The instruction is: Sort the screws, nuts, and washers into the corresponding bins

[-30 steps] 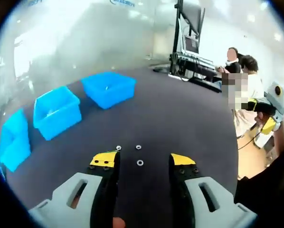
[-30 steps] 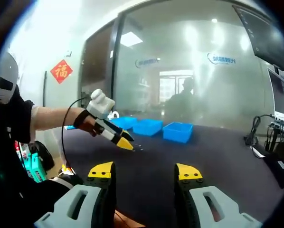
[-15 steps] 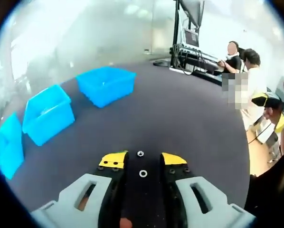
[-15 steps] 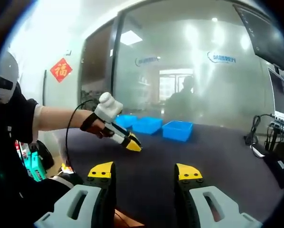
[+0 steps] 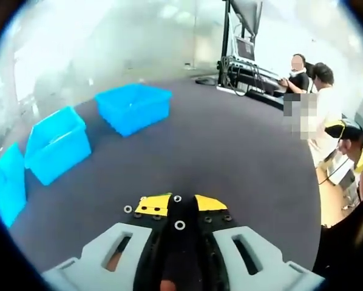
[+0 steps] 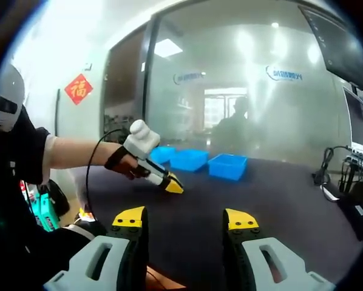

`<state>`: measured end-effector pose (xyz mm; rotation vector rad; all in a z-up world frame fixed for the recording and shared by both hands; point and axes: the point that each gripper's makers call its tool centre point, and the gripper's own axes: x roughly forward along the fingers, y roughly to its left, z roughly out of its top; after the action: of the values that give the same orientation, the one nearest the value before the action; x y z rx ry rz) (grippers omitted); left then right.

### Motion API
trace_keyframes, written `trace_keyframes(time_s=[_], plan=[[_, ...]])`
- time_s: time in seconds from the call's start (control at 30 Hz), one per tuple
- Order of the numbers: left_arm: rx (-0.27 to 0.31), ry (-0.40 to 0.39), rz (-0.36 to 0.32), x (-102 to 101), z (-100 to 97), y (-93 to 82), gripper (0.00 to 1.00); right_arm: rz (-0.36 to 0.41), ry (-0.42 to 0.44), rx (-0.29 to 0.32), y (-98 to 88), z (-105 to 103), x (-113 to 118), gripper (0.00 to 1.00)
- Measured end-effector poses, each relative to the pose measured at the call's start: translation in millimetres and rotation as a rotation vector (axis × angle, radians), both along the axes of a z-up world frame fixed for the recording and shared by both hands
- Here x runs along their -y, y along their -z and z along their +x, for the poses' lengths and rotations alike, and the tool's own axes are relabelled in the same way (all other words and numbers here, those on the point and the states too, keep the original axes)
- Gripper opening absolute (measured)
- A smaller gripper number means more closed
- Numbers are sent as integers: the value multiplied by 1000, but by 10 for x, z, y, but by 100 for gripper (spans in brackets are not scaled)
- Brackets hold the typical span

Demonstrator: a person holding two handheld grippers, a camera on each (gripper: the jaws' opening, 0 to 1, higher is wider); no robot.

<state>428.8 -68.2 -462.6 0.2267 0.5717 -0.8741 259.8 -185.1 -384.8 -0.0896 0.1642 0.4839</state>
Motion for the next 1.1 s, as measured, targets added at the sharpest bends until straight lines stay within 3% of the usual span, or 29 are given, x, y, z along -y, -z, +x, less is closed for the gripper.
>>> trace_keyframes(time_s=[0.13,0.43,0.67,0.77,0.93,1.0,1.1], plan=[[-30,-15,-26,-3,2,21,6,2,0,1,-4,-1,-5,45],[-35,-26,-52,-16,-30,-4,6,2,-4,4,-22,-8,-28,45],[6,-42,-106,-116,-130,-187,6,-4,-8,7,-34,-3,-53,45],[-6,-58,-198,-159,-242,-367,6,-3,-10,11,-49,3,-71,45],[98,-76,-263,-297,-366,-698,6,2,-12,19,-83,19,-99,45],[146,-87,-334,-360,-415,-889,6,3,-14,22,-94,26,-114,45],[216,-129,-343,-592,-385,-1063,6,2,-20,24,-100,32,-143,45]])
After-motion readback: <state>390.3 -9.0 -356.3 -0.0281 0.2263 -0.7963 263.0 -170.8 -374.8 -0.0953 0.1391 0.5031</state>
